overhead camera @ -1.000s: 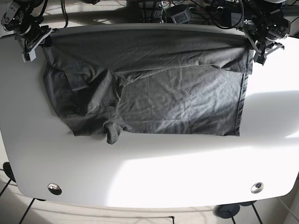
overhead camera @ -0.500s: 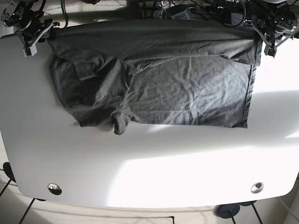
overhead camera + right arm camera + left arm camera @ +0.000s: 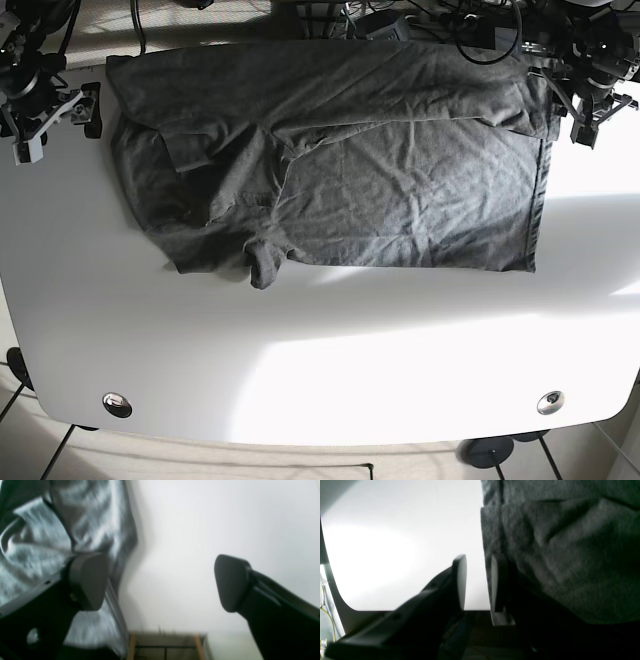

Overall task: Fold the T-shirt properly
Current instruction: 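Grasp the shirt's hem corners with both grippers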

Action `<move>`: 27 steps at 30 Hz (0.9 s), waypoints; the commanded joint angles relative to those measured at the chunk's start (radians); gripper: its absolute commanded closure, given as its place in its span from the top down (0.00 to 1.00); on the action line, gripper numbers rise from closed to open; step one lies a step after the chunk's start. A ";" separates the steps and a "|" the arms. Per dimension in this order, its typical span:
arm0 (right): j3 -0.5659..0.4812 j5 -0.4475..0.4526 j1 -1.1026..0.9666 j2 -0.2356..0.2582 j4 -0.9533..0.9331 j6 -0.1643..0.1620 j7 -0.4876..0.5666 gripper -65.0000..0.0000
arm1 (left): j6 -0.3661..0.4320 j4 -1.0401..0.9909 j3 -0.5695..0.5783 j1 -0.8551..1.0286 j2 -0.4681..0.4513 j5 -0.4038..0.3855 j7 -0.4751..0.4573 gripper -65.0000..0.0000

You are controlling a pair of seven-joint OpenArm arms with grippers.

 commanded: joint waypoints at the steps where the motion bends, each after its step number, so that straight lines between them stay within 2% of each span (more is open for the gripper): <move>1: -0.045 -0.054 0.102 -0.008 -0.043 0.002 0.019 1.00 | 0.006 0.014 -0.001 -0.046 -0.002 -0.021 -0.022 0.23; 4: -0.099 -0.198 0.271 -0.056 -0.129 0.002 0.022 1.00 | 0.006 0.012 0.002 -0.177 0.039 0.011 -0.022 0.23; 7: -0.179 -0.328 0.417 -0.096 -0.221 0.002 0.054 1.00 | 0.006 -0.009 0.033 -0.306 0.067 0.101 -0.022 0.23; 10: -0.280 -0.417 0.548 -0.108 -0.374 0.002 0.160 1.00 | 0.006 -0.065 0.105 -0.419 0.076 0.215 -0.022 0.23; 14: -0.349 -0.489 0.691 -0.104 -0.621 0.002 0.301 1.00 | 0.006 -0.137 0.129 -0.514 0.077 0.236 -0.022 0.23; 18: -0.391 -0.502 0.753 -0.099 -0.776 0.002 0.392 1.00 | 0.006 -0.181 0.128 -0.554 0.071 0.236 -0.022 0.23; 23: -0.449 -0.492 0.736 -0.131 -0.784 0.002 0.401 1.00 | 0.006 -0.223 0.126 -0.580 0.068 0.236 -0.022 0.24; 25: -0.450 -0.492 0.722 -0.148 -0.784 0.002 0.410 1.00 | 0.006 -0.247 0.125 -0.599 0.050 0.233 -0.022 0.33; 26: -0.450 -0.492 0.717 -0.157 -0.785 0.002 0.430 0.98 | 0.013 -0.261 0.125 -0.619 0.050 0.235 -0.022 0.43; 27: -0.450 -0.494 0.705 -0.157 -0.785 0.002 0.438 0.92 | 0.056 -0.266 0.125 -0.626 0.050 0.233 -0.022 0.50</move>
